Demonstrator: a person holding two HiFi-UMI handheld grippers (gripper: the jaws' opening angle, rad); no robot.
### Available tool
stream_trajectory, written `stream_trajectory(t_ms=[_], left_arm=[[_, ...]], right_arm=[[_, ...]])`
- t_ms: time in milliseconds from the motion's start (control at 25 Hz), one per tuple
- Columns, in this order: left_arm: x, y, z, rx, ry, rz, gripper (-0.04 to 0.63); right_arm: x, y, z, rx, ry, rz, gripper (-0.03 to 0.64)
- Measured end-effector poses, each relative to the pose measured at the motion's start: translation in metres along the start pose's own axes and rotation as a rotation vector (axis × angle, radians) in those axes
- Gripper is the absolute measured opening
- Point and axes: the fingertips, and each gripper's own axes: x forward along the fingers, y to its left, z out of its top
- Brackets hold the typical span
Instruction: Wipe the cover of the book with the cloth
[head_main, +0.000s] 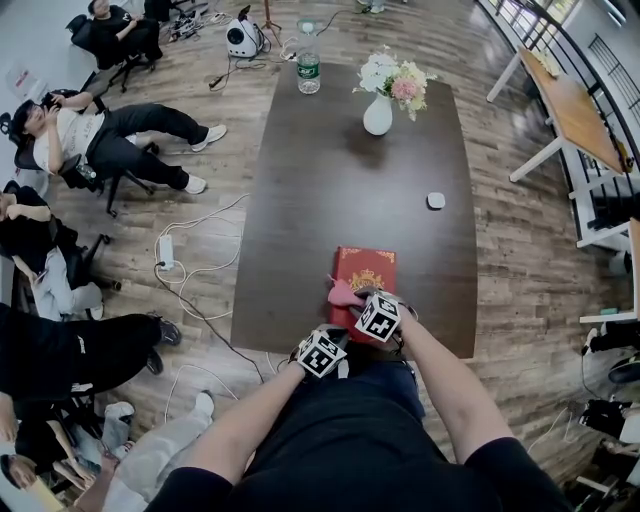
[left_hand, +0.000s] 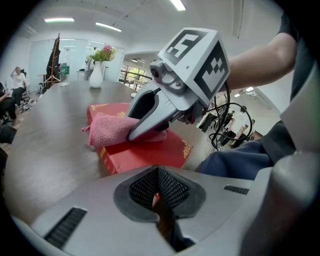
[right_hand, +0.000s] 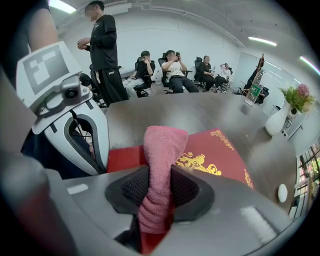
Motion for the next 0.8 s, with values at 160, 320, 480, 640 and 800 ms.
stream_trajectory(t_ms=[160,320,480,640,800], left_arm=[[0.002,0.002,0.001,-0.001,-0.004,0.000,-0.005],[0.002,0.004,0.003,0.004,-0.006,-0.002,-0.005],[0.002,0.003,0.001,-0.007,0.005,-0.011,-0.005],[0.000,0.002,0.001,-0.009,0.004,-0.008,-0.005],[0.002,0.003,0.001,0.003,-0.006,-0.010,-0.005]], right_arm=[[-0.001,-0.002,-0.004,0.010,0.003,-0.006,0.121],[-0.003,-0.004,-0.007,0.020,0.006,-0.011,0.121],[-0.005,-0.006,-0.012,0.026,0.008,-0.015,0.121],[-0.008,-0.006,-0.016,0.032,0.012,-0.019,0.121],[-0.010,-0.008,-0.020,0.039,0.015,-0.024,0.121]])
